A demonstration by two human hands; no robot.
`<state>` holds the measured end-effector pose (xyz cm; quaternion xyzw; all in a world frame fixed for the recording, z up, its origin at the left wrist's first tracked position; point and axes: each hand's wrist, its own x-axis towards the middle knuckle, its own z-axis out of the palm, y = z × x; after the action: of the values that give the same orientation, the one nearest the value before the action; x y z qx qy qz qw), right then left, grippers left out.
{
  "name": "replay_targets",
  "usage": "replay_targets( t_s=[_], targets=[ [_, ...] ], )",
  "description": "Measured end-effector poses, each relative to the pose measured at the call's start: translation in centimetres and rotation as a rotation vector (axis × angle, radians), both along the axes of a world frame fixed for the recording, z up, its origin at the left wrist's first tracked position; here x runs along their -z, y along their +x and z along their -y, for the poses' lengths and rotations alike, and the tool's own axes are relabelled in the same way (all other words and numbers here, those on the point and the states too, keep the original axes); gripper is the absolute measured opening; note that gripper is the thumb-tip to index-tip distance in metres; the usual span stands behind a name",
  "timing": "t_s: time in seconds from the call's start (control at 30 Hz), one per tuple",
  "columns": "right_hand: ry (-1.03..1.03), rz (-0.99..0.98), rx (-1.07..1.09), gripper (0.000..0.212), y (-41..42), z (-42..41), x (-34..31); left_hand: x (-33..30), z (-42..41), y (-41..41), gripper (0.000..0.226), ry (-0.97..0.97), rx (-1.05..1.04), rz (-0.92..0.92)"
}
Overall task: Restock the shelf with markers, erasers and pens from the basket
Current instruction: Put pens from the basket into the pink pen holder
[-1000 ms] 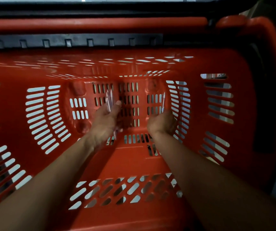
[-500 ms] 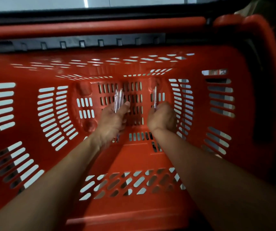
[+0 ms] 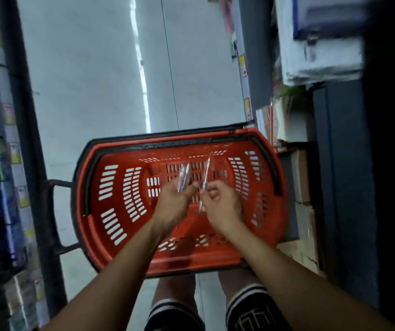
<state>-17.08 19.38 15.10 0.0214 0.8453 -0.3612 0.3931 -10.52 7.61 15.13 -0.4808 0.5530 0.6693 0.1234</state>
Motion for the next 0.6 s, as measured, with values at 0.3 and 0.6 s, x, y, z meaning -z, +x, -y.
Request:
replay_targets(
  t_s=[0.3,0.6],
  targets=[
    [-0.127,-0.212,-0.119,0.012,-0.6,-1.7,-17.9,-17.1,-1.3,0.6,0.018,-0.158,0.083,-0.206],
    [-0.158,-0.338,-0.111,0.009,3.6,-5.2,-28.9,-29.7,-3.5,4.0,0.012,-0.262,0.166,-0.384]
  ],
)
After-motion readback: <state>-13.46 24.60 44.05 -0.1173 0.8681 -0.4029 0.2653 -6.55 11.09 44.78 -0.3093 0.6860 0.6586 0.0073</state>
